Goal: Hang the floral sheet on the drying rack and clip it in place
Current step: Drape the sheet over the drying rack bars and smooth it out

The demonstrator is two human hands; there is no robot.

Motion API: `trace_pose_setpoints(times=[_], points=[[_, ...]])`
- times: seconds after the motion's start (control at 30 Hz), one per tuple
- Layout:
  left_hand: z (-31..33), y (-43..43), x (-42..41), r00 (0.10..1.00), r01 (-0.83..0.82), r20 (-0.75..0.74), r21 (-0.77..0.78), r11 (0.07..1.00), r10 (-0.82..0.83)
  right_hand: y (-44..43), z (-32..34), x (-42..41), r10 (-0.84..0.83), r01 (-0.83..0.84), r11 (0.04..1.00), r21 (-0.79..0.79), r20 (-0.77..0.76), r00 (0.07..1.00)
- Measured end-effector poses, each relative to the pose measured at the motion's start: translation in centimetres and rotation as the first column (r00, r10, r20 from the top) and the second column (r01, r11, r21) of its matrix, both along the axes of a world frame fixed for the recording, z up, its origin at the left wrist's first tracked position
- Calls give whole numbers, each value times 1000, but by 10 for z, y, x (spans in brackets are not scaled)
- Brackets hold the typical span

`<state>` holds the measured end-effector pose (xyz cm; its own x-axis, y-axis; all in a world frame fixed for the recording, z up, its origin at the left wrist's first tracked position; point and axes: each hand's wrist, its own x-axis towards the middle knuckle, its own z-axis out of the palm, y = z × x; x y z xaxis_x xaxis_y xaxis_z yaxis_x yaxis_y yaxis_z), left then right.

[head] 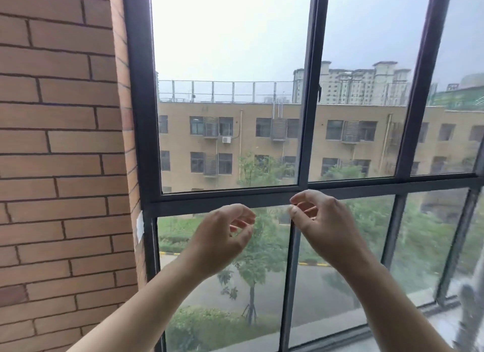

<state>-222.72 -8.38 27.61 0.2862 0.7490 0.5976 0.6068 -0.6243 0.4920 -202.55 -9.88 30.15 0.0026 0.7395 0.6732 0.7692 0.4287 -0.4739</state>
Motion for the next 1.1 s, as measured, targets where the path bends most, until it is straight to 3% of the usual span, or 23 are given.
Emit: trace_pose_setpoints(times=[0.23, 0.47, 0.73, 1.1], points=[[-11, 89, -23, 981, 191, -14, -35, 981, -192, 49, -18, -25, -212, 210, 976, -60, -27, 977], [-16, 161, -10, 891, 453, 8, -69, 889, -453, 63, -31, -31, -529, 515, 842, -159, -62, 846], [-42, 204, 85, 721, 688, 13, -128, 714, -693, 59, -49, 21, -760, 735, 646, -205, -79, 646], [-61, 262, 243, 585, 803, 22, -157, 575, -811, 95, -67, 137, -882, 853, 470, -229, -160, 443]])
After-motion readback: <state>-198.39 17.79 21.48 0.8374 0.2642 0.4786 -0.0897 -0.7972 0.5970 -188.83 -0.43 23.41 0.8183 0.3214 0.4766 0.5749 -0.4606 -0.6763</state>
